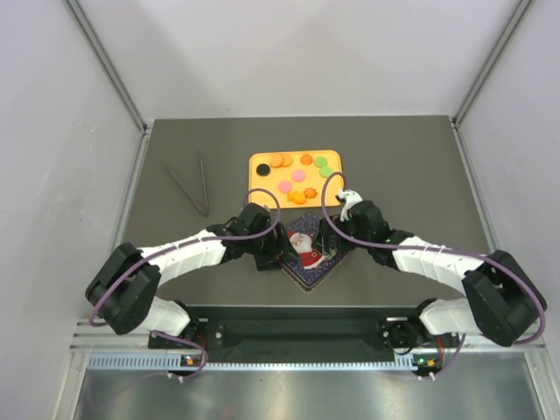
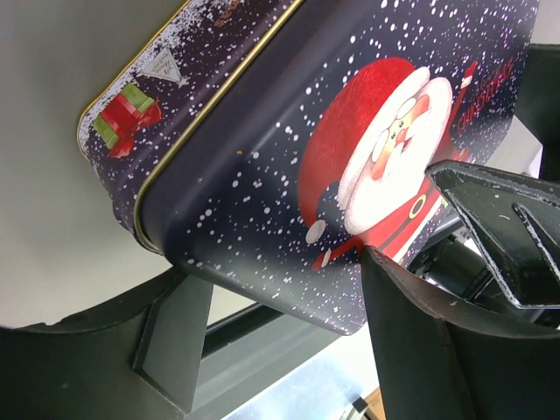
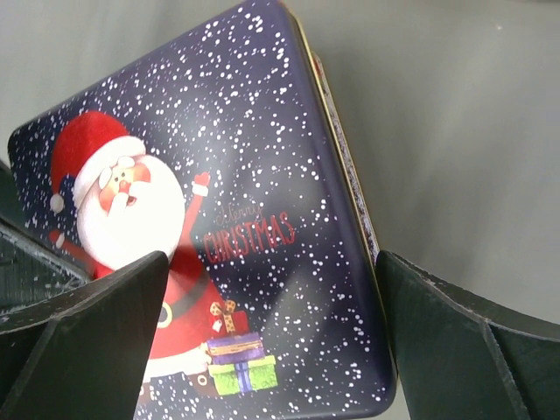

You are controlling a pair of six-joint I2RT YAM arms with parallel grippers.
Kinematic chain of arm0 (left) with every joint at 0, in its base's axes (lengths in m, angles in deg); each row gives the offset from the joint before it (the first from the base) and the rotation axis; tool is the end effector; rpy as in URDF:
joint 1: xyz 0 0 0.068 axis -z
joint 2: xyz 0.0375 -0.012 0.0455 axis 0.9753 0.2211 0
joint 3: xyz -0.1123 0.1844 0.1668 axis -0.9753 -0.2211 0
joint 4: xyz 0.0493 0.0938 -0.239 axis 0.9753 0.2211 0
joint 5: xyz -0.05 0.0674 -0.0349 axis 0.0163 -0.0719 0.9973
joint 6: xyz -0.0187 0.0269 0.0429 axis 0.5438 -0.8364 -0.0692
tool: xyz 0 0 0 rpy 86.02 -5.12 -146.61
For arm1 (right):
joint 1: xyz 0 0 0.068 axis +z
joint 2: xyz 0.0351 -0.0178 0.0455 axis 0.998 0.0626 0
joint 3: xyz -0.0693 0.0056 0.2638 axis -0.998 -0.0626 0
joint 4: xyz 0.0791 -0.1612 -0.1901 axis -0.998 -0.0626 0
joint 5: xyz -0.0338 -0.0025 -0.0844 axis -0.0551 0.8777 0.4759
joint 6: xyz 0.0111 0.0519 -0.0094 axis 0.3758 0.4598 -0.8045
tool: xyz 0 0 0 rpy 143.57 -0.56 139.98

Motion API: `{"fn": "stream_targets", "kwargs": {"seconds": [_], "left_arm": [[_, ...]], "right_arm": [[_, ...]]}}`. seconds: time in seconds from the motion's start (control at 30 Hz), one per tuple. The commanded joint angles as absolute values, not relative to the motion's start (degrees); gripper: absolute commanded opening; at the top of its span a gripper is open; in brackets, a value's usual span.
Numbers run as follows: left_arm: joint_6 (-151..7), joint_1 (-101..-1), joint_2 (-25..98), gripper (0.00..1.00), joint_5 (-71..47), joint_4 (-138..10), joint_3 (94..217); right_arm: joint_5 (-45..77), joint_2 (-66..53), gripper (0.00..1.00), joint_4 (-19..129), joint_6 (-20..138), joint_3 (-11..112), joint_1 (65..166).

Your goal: Pack the cookies

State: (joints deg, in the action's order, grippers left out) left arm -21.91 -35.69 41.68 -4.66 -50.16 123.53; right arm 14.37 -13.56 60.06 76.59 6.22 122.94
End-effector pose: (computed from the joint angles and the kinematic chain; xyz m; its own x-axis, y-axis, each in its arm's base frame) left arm 0.1955 -0.1858 0.1749 -0.9518 -0.2879 -0.1062 -0.1563 0.7527 -0.6395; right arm 0.2008 0.1560 0.1768 -0.7405 -0.0440 -0.6706 -0.4233 0.8055 0.4147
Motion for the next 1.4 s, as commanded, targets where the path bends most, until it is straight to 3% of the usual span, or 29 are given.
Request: {"fn": "stream_targets", "kwargs": {"seconds": [0.0, 0.5, 0.67, 1.03, 1.37], "left_arm": [[-23.1, -35.6, 44.4, 0.54, -6.5, -57.4, 124.6], [-24.5, -36.7, 47.0, 0.08, -5.8, -57.8, 125.8], [-26.2, -38.7, 48.0, 0.03, -4.9, -56.7, 127.2], [-32.5, -42.2, 51.4, 0.08, -1.6, -52.1, 131.1], [-37.3, -44.4, 52.8, 0.31, 0.5, -47.1, 135.9]], "right_arm": [[9.9, -12.3, 1.0, 61.5, 80.9, 7.1, 130.0], [14.9, -6.6, 1.0, 61.4, 82.6, 9.1, 137.7], [14.9, -8.5, 1.0, 60.2, 82.5, 8.4, 138.2], [10.9, -15.0, 0.99, 59.5, 86.2, 4.4, 136.3], [6.1, -19.5, 0.96, 59.8, 86.8, 0.7, 129.7]]}}
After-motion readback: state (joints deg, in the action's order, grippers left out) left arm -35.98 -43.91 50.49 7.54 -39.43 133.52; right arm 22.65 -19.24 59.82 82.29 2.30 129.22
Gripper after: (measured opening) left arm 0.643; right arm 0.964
